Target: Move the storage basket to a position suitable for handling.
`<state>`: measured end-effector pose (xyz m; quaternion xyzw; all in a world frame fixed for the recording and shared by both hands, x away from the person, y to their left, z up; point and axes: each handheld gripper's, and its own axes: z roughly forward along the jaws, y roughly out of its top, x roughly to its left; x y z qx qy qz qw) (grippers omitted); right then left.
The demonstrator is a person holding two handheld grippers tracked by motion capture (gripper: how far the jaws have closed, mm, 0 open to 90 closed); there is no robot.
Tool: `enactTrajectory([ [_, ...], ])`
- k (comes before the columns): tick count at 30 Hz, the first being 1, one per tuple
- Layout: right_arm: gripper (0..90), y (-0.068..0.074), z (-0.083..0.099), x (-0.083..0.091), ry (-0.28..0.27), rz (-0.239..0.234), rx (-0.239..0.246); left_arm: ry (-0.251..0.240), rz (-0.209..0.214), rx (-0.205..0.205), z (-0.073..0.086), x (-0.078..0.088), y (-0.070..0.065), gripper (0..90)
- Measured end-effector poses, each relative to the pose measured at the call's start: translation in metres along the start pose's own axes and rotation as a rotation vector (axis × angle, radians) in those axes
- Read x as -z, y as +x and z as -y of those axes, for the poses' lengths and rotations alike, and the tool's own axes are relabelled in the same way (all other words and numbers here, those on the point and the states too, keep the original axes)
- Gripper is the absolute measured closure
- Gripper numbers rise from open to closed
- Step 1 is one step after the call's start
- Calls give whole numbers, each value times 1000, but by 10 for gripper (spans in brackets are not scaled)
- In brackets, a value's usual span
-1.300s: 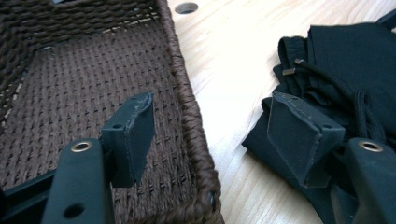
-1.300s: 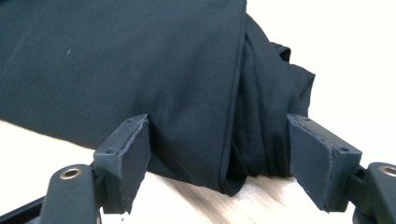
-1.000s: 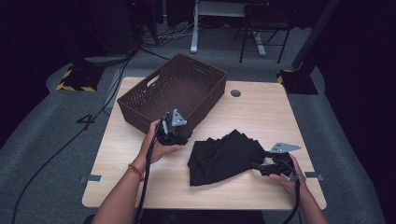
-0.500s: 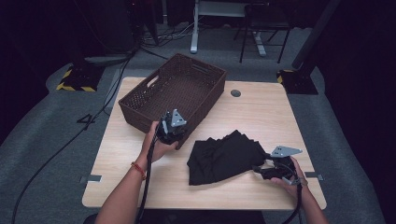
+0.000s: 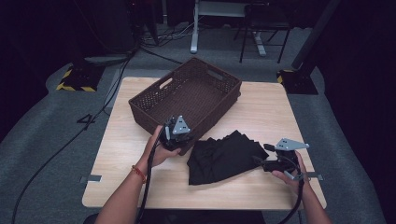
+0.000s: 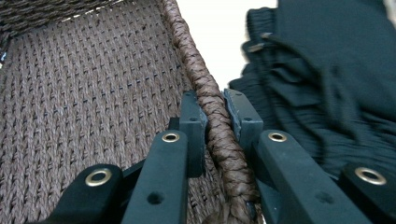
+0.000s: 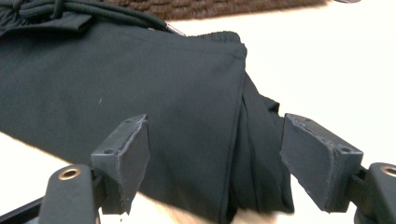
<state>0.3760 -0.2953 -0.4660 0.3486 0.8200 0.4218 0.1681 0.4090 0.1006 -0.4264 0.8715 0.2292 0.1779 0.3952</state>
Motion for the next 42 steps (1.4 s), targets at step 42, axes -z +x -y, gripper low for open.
enactTrajectory([
  [42, 208, 34, 34, -1, 138, -21, -75, -48, -119, 53, 56, 72, 5, 544],
])
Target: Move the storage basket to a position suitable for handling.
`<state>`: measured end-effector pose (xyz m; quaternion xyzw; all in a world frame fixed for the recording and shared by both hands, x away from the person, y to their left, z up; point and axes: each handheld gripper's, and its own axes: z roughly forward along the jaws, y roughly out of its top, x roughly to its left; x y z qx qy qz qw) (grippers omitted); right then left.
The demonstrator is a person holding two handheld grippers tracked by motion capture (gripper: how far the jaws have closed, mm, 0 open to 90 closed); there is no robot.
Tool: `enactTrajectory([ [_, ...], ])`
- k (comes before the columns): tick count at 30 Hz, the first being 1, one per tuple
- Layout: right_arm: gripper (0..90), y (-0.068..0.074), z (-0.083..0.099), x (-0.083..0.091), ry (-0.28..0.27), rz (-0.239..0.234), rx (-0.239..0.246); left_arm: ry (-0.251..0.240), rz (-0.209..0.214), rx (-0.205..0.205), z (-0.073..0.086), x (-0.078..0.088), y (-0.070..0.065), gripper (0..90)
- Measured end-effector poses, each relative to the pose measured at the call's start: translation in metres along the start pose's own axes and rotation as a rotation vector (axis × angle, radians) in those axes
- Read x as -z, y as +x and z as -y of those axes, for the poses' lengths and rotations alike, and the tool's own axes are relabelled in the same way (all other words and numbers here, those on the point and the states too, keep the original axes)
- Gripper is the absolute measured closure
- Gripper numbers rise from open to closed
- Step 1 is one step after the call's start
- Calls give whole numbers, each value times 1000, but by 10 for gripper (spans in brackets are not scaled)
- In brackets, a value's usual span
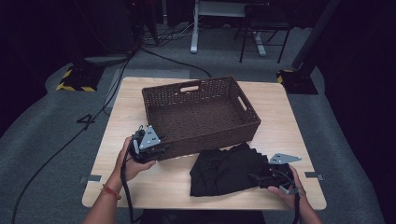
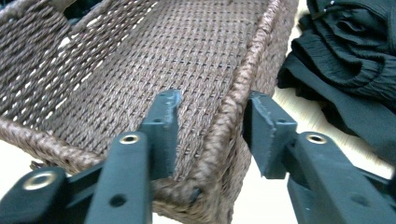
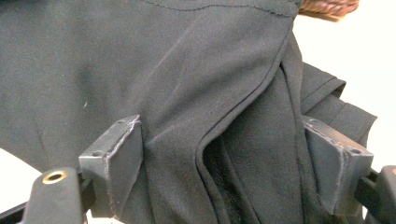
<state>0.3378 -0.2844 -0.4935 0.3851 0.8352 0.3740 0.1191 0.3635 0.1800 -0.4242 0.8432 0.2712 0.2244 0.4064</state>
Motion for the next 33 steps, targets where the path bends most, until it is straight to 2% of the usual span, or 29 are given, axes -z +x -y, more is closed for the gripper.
enactTrajectory([
  [2, 211, 0, 0, 1, -2, -4, 1, -11, 25, 13, 0, 0, 0, 506],
  [4, 213, 0, -1, 0, -2, -10, 4, -11, 35, 16, -2, -1, 0, 412],
  [6, 215, 1, -1, -1, 1, -10, 5, 5, 42, 4, -9, -7, -4, 382],
  [8, 221, 3, -2, -1, 2, -12, 3, 8, 64, -1, -14, -12, -5, 372],
  [10, 222, 5, -3, -1, 2, -14, 11, 23, 51, -9, -18, -18, -6, 370],
  [13, 223, 5, -3, 0, -2, -13, 16, 14, 67, 12, -20, -20, -4, 363],
  [14, 224, 5, -4, 3, -13, -9, 16, 22, 46, 11, -22, -22, -3, 399],
  [15, 224, 5, -4, 3, -13, -9, 16, 22, 46, 11, -22, -22, -3, 416],
  [16, 225, 5, -6, 6, -33, -8, 25, 41, 17, -10, -23, -23, -4, 430],
  [19, 227, 4, -8, 13, -56, 4, 29, 49, 7, -4, -24, -24, -3, 479],
  [20, 228, 3, -9, 16, -64, 8, 32, 64, 8, -16, -24, -26, -1, 515],
  [21, 229, 2, -9, 20, -69, 19, 31, 63, 19, -13, -25, -26, 0, 538],
  [23, 230, -2, -9, 25, -84, 29, 22, 65, 73, -18, -26, -29, 3, 630],
  [24, 230, -2, -9, 25, -84, 29, 22, 65, 73, -18, -26, -29, 3, 658],
  [25, 230, -5, -8, 27, -84, 40, 18, 66, 84, -29, -28, -30, 3, 658],
  [26, 231, -10, -7, 28, -80, 54, 7, 64, 128, -54, -32, -35, 1, 730],
  [28, 230, -13, -5, 28, -77, 50, -4, 67, 131, -69, -35, -38, 0, 750],
  [30, 223, -20, 0, 24, -49, 32, -19, 71, 163, -93, -44, -48, -2, 784],
  [33, 209, -23, 2, 21, -34, 21, -27, 73, 180, -99, -50, -56, -3, 799],
])
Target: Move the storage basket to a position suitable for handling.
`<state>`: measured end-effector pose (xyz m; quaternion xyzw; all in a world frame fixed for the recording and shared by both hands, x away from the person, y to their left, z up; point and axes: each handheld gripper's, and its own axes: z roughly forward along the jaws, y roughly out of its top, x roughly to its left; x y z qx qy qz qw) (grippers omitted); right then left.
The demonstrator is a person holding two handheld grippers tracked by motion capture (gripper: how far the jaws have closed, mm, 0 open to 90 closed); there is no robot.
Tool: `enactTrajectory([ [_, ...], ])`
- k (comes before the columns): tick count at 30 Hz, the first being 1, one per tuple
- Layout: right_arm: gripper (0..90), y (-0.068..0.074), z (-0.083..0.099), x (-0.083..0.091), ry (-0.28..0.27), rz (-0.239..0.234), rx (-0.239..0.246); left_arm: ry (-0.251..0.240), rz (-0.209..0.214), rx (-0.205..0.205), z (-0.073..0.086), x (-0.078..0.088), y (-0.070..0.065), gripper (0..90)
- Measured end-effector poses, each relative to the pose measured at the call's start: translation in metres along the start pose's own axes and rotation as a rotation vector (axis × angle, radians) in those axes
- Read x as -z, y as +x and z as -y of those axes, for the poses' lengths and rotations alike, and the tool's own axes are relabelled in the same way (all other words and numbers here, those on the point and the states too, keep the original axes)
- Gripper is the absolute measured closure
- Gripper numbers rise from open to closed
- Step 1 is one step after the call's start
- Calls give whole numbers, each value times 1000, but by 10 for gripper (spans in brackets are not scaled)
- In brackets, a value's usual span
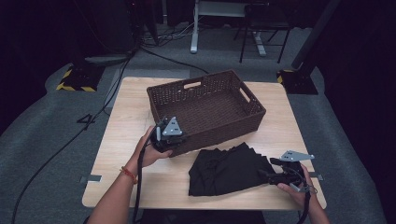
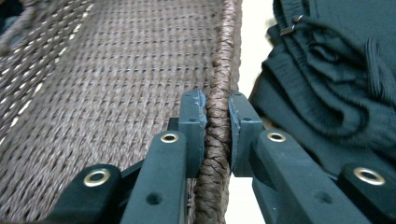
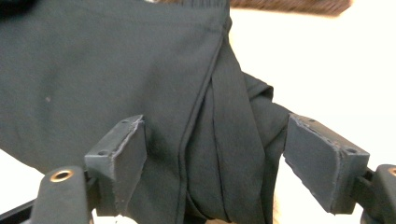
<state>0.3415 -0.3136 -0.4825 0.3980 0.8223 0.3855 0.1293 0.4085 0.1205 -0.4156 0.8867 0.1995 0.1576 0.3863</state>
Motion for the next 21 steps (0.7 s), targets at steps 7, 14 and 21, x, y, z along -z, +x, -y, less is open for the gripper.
enactTrajectory([
  [7, 198, -3, 6, -6, 37, -33, -9, -28, 80, -55, -24, -27, 0, 811],
  [14, 200, 2, 9, -10, 49, -48, 10, -37, 122, -80, -30, -35, 2, 811],
  [21, 234, 14, 9, -11, 53, -55, 29, -38, 146, -106, -20, -23, -1, 809],
])
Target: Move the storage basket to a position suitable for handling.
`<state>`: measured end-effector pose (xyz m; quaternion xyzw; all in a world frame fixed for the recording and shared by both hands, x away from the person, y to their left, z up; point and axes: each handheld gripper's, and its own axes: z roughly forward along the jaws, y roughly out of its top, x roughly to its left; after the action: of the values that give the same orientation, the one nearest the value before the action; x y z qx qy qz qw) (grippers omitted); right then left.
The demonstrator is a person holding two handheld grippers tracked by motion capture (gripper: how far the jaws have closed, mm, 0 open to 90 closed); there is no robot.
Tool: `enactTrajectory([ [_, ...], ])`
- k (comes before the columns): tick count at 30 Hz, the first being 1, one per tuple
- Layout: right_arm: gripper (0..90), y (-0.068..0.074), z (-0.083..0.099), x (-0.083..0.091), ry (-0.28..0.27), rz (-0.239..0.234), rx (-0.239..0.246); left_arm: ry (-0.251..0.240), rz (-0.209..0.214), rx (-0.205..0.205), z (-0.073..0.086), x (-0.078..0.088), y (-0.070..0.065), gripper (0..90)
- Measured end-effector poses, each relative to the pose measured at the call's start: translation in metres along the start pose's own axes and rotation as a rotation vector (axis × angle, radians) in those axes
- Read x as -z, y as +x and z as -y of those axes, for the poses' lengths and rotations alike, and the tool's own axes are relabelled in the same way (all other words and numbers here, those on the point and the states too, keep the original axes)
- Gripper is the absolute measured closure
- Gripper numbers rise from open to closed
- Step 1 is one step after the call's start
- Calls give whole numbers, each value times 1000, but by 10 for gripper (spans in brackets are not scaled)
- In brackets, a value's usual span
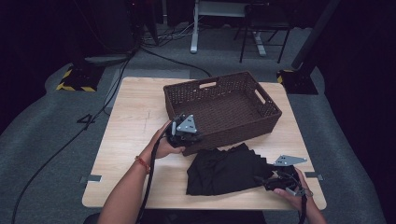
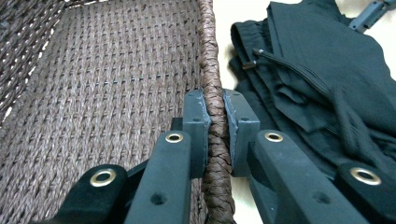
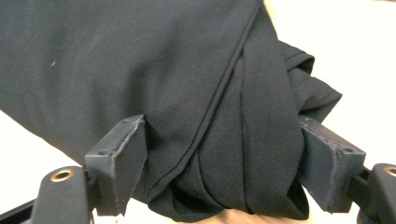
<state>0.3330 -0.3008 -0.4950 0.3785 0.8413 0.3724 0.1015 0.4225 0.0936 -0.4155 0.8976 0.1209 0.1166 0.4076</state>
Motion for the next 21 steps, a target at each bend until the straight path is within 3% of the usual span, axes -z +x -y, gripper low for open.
enactTrajectory([
  [1, 234, 0, 0, 0, 0, 0, 0, 0, 0, 0, 0, 0, 0, 807],
  [6, 242, 13, 3, 0, -7, -8, 3, 19, -89, 23, 21, 28, 1, 751],
  [7, 242, 13, 3, 0, -7, -8, 3, 19, -89, 23, 21, 28, 1, 729],
  [8, 246, 17, 3, 0, -5, -15, 6, 19, -108, 38, 25, 33, 3, 691],
  [9, 245, 19, 3, 0, -5, -16, 8, 3, -139, 82, 32, 45, 5, 660],
  [10, 245, 19, 3, 0, -5, -16, 8, 3, -139, 82, 32, 45, 5, 616],
  [11, 236, 21, 2, 0, -5, -19, 13, -31, -176, 113, 37, 59, 6, 565],
  [13, 229, 22, 0, 0, -6, -20, 18, -52, -202, 149, 39, 72, 4, 459],
  [14, 226, 22, -1, 1, -9, -13, 23, -49, -229, 162, 40, 78, 1, 362],
  [15, 227, 22, -3, 3, -16, -12, 24, -55, -250, 169, 41, 83, -3, 322],
  [16, 227, 22, -3, 3, -16, -12, 24, -55, -250, 169, 41, 83, -3, 305],
  [18, 223, 22, -8, 11, -46, -2, 27, -86, -281, 202, 44, 98, -20, 240],
  [19, 223, 22, -8, 11, -46, -2, 27, -86, -281, 202, 44, 98, -20, 235],
  [21, 216, 22, -12, 18, -71, 9, 30, -88, -296, 200, 45, 103, -36, 225],
])
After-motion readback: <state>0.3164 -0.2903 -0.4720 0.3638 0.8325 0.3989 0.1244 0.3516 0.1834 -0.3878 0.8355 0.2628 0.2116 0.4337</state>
